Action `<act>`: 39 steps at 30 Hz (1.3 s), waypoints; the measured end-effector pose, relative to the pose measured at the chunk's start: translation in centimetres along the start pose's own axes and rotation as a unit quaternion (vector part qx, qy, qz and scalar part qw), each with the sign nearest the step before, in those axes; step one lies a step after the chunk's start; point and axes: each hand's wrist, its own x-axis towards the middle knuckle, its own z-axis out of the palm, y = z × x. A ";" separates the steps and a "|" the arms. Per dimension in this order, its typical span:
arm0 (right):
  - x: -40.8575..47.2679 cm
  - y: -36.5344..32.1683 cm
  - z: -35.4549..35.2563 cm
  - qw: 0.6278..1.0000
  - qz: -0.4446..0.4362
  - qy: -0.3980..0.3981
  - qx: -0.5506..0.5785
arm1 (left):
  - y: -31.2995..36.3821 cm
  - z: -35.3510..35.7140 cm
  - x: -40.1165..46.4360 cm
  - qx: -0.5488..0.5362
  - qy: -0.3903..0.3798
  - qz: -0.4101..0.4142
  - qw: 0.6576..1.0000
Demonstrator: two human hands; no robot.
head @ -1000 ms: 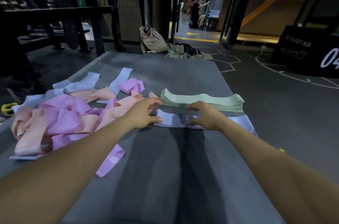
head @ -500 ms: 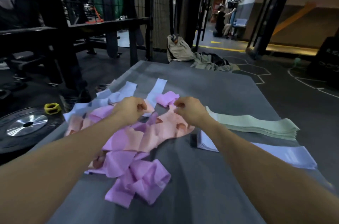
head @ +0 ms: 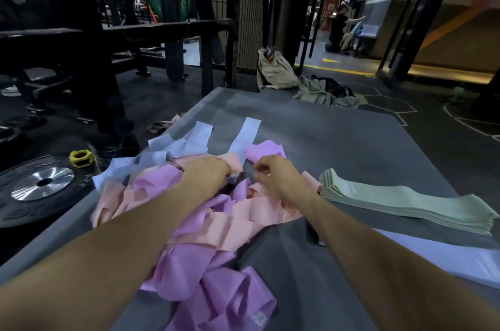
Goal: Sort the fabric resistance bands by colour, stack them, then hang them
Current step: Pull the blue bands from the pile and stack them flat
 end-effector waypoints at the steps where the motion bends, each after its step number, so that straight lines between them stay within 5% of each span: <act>1: 0.0 0.0 0.0 1.000 0.002 0.002 0.002 | 0.1 0.1 0.2 0.003 -0.007 -0.001 1.000; 5: -0.2 0.0 -0.1 1.000 0.007 0.004 0.003 | 0.8 -0.2 0.3 0.027 -0.028 0.002 0.999; 9: -1.0 -0.6 -1.0 1.000 0.001 0.010 0.021 | 2.0 -2.2 -0.4 0.029 0.033 -0.016 0.999; 13: -1.9 -2.3 -2.7 0.998 -0.015 0.045 0.046 | 1.6 -5.8 -1.2 -0.147 0.123 -0.056 0.980; 19: -4.4 -5.8 -6.1 0.994 -0.012 0.075 0.074 | 1.4 -10.7 -3.0 -0.282 0.201 0.013 0.938; 33: -11.3 -10.8 -13.2 0.974 -0.054 0.138 0.174 | 6.9 -19.4 -8.2 -0.463 0.217 0.027 0.859; 36: -12.9 -10.8 -14.6 0.960 -0.047 0.146 0.234 | 8.0 -19.4 -9.2 -0.536 0.171 0.021 0.826; 39: -14.5 -10.5 -15.9 0.934 -0.036 0.167 0.313 | 9.5 -18.5 -10.1 -0.525 0.113 0.015 0.844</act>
